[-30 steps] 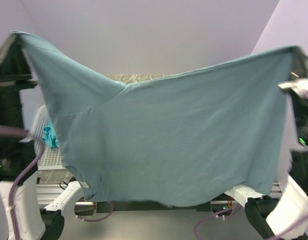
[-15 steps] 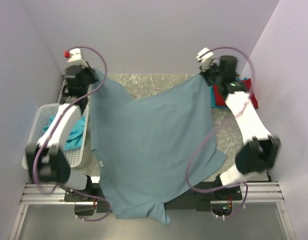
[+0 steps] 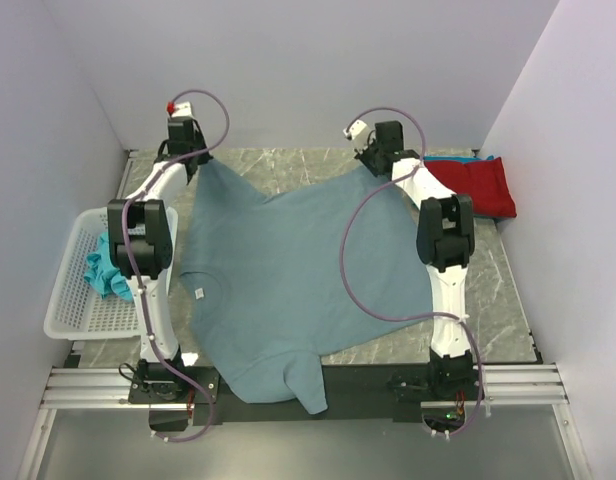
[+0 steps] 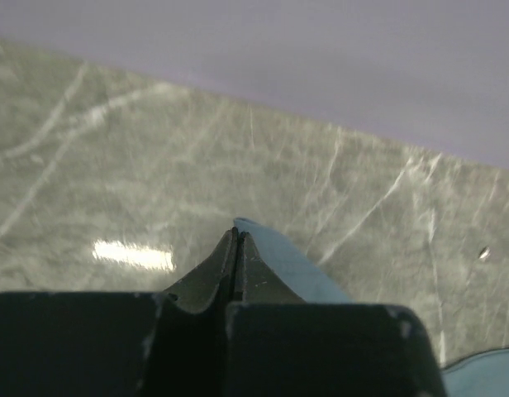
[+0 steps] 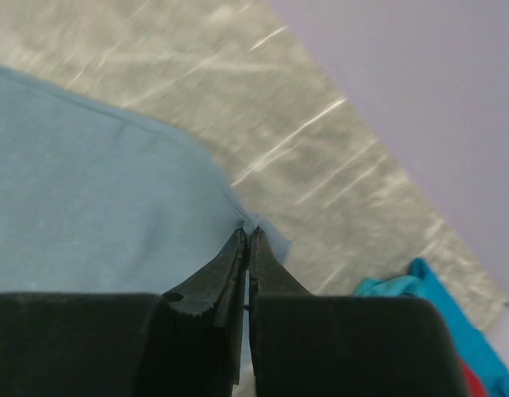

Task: Fold and stack the t-shirts
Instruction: Fold the tshirt

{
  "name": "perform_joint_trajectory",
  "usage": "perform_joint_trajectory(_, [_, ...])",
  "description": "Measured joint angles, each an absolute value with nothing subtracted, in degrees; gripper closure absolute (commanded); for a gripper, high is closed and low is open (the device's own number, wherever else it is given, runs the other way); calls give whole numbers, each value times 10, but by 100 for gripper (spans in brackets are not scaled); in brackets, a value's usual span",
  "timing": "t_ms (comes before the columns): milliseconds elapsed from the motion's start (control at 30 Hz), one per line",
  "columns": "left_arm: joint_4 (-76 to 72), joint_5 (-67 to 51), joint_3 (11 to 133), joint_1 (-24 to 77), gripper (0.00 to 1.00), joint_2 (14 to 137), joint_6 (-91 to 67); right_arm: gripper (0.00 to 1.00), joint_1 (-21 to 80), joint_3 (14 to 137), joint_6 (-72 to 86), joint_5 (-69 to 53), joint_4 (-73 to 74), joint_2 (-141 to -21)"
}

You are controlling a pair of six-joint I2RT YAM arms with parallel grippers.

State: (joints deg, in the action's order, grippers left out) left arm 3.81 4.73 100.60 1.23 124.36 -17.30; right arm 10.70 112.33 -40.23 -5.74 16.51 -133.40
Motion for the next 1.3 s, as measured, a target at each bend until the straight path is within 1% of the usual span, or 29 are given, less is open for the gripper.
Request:
perform_joint_trajectory(133, [43, 43, 1045, 5, 100, 1243, -166, 100, 105, 1164, -393, -35, 158, -1340])
perform_joint_trajectory(300, [42, 27, 1045, 1, 100, 1234, -166, 100, 86, 1152, -375, -30, 136, -1326])
perform_joint_trajectory(600, [40, -17, 943, 1, 100, 1124, -167, 100, 68, 1024, -351, -56, 114, -1252])
perform_joint_trajectory(967, [23, -58, 781, 1, 100, 925, -181, 100, 51, 921, -322, -110, 89, -1141])
perform_joint_trajectory(1300, [30, -84, 694, 2, 100, 825, -190, 100, 34, 870, -309, -130, 74, -1123])
